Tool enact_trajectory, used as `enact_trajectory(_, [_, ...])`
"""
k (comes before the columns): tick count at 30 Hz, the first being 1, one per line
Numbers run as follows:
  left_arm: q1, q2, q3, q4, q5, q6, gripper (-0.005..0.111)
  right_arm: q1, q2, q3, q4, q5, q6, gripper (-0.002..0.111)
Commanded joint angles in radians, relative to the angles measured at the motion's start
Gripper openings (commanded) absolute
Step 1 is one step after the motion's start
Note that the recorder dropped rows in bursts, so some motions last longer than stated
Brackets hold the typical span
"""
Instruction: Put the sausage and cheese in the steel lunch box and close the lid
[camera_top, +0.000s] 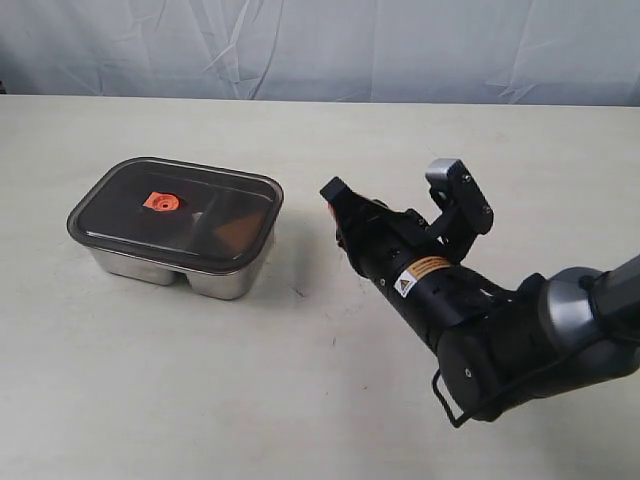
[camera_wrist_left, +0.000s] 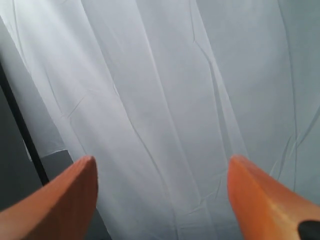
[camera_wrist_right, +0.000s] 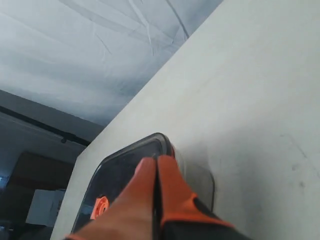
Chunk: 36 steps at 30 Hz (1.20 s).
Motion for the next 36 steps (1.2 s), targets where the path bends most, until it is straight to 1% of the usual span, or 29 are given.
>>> enact_trajectory(1, [0.001, -0.003, -0.005, -0.002, -0.007, -0.004, 0.069, -0.006, -0.008, 0.007, -0.013, 0.035, -0.021, -0.001])
enact_trajectory(6, [0.001, -0.003, -0.005, 0.0, -0.003, -0.009, 0.069, -0.006, -0.008, 0.002, -0.026, 0.058, -0.067, -0.001])
enact_trajectory(7, [0.001, -0.003, -0.005, -0.007, 0.019, -0.011, 0.069, -0.006, -0.008, -0.005, -0.026, 0.083, -0.072, -0.001])
enact_trajectory(9, [0.001, -0.003, -0.005, -0.047, 0.147, -0.011, 0.069, -0.006, -0.008, -0.043, -0.026, 0.172, -0.132, -0.001])
enact_trajectory(11, [0.001, 0.015, -0.005, -0.04, 0.294, -0.009, 0.069, -0.006, -0.008, -0.103, -0.023, 0.273, -0.204, -0.001])
enact_trajectory(13, [0.001, 0.037, -0.005, -0.029, 0.454, -0.009, 0.069, -0.006, -0.008, -0.161, 0.012, 0.334, -0.28, -0.001])
enact_trajectory(15, [0.001, 0.072, -0.005, -0.025, 0.6, -0.011, 0.069, -0.006, -0.008, -0.217, 0.115, 0.382, -0.387, -0.001])
enact_trajectory(16, [0.001, 0.087, -0.002, -0.011, 0.646, -0.011, 0.069, -0.011, -0.008, -0.236, 0.182, 0.403, -0.452, -0.001])
enact_trajectory(18, [0.001, 0.128, 0.01, 0.071, 0.726, -0.029, 0.069, -0.035, -0.008, -0.275, 0.26, 0.467, -0.554, -0.001])
enact_trajectory(21, [0.001, 0.191, 0.045, 0.191, 0.74, -0.124, 0.069, -0.085, -0.008, -0.311, 0.286, 0.543, -0.631, -0.001])
enact_trajectory(23, [0.001, 0.231, 0.077, 0.238, 0.714, -0.166, 0.069, -0.119, -0.008, -0.326, 0.271, 0.585, -0.653, -0.001])
enact_trajectory(26, [0.001, 0.289, 0.113, 0.212, 0.655, -0.214, 0.069, -0.17, 0.002, -0.359, 0.212, 0.654, -0.653, -0.001])
enact_trajectory(28, [0.001, 0.322, 0.124, 0.172, 0.638, -0.288, 0.069, -0.192, 0.023, -0.397, 0.171, 0.714, -0.653, -0.001])
enact_trajectory(31, [0.001, 0.353, 0.126, 0.133, 0.642, -0.327, 0.069, -0.197, 0.062, -0.46, 0.134, 0.772, -0.653, -0.001])
enact_trajectory(36, [0.001, 0.358, 0.126, 0.165, 0.595, -0.325, 0.069, -0.197, 0.139, -0.571, 0.119, 0.84, -0.653, -0.001])
